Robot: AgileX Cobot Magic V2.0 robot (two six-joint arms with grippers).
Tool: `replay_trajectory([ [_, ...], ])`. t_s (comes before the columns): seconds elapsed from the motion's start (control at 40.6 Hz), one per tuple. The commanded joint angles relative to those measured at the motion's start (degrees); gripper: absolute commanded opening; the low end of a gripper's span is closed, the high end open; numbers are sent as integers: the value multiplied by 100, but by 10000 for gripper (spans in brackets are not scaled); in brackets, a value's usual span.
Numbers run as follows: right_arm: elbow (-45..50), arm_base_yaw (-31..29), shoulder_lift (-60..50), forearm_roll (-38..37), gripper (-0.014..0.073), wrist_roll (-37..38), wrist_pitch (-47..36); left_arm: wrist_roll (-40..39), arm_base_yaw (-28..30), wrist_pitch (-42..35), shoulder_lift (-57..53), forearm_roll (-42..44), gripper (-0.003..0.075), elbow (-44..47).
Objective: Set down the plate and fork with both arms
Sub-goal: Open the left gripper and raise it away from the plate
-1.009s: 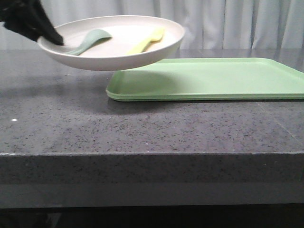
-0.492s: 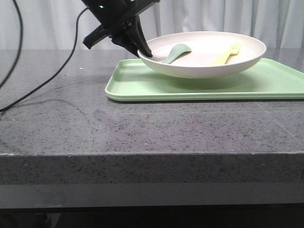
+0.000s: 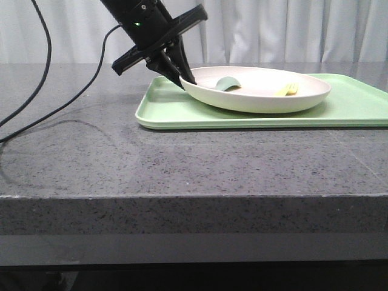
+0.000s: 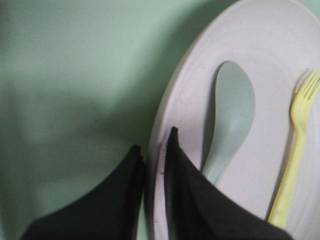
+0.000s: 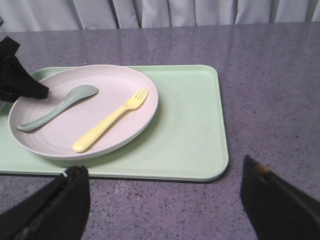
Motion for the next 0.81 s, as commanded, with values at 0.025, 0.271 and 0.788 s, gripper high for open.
replay_trajectory([
  [0.025, -205, -33, 46, 11, 633, -39, -464, -58, -70, -203, -419, -272, 318, -218],
  [0.271, -205, -33, 46, 11, 633, -39, -464, 211, 131, 732, -509, -258, 369, -1134],
  [0.788, -205, -33, 46, 11, 633, -39, -464, 585, 232, 918, -1364, 599, -18, -1322],
])
